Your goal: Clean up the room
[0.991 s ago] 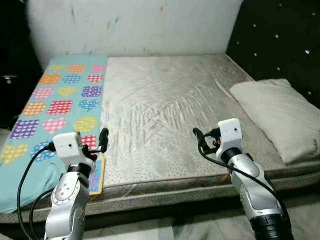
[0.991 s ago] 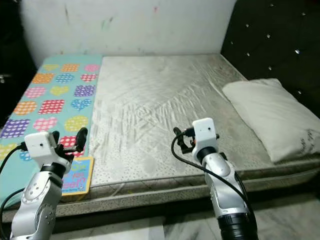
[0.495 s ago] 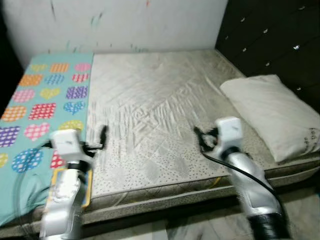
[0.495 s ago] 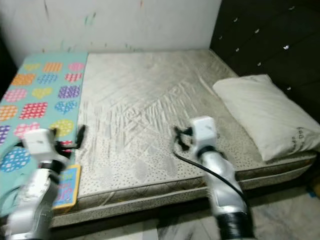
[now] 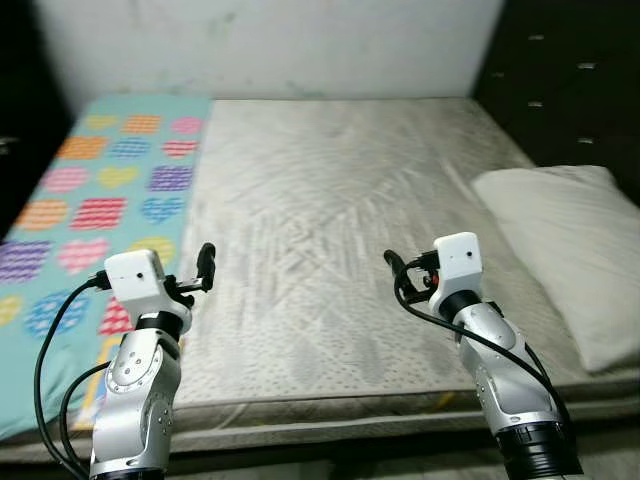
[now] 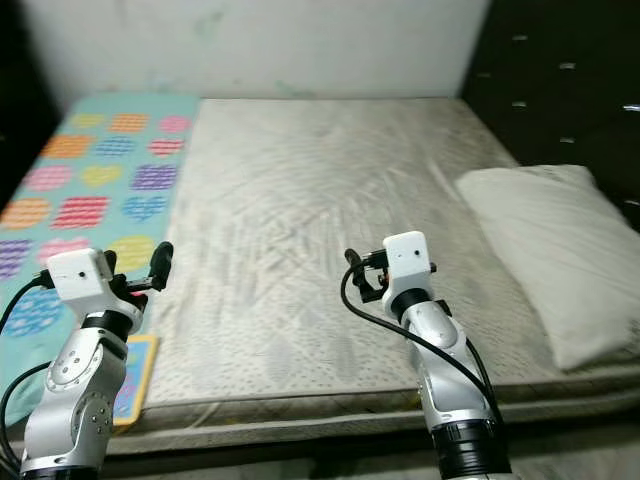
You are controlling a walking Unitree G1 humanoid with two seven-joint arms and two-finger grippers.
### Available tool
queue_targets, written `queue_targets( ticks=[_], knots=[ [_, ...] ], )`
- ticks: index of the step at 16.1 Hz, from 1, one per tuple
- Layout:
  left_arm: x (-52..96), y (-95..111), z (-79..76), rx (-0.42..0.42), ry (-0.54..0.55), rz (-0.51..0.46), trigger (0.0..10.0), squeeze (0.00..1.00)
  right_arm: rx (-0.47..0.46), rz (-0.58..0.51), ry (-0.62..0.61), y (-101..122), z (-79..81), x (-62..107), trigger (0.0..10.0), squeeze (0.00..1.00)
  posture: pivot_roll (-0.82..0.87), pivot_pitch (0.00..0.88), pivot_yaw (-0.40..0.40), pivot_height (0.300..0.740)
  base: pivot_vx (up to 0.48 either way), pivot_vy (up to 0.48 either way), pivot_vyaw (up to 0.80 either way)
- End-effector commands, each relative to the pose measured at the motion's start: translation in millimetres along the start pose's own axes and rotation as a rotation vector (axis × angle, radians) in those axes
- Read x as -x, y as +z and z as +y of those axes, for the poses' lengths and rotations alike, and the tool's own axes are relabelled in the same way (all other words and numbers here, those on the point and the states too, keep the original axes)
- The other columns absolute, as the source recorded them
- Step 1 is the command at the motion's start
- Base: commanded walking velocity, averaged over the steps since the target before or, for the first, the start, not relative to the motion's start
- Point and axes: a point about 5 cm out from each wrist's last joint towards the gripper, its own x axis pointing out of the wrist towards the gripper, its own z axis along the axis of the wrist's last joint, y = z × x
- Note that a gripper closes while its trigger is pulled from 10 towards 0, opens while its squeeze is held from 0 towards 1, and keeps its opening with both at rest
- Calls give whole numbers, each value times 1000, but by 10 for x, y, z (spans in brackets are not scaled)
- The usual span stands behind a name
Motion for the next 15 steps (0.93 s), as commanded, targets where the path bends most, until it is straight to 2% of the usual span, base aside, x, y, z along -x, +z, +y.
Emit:
queue_targets(
  ticks=[1,4,14,15],
  knots=[
    [4,-10,-17,2,-14,10,10000,0,10,-10,-7,16,-27,2,10000,0,-140,0,-8,740,0,480,450],
    [4,-18,-23,4,-17,12,10000,0,14,-11,-3,9,-20,9,10000,0,-141,0,-10,740,0,479,796],
    [12,-14,-38,-2,-25,7,10000,0,32,-23,7,21,-13,5,10000,0,-140,0,-9,740,0,465,0],
    [13,-10,-37,-3,-23,4,10000,0,33,-24,8,23,-12,5,10000,0,-140,0,-9,740,0,0,0]
  ],
)
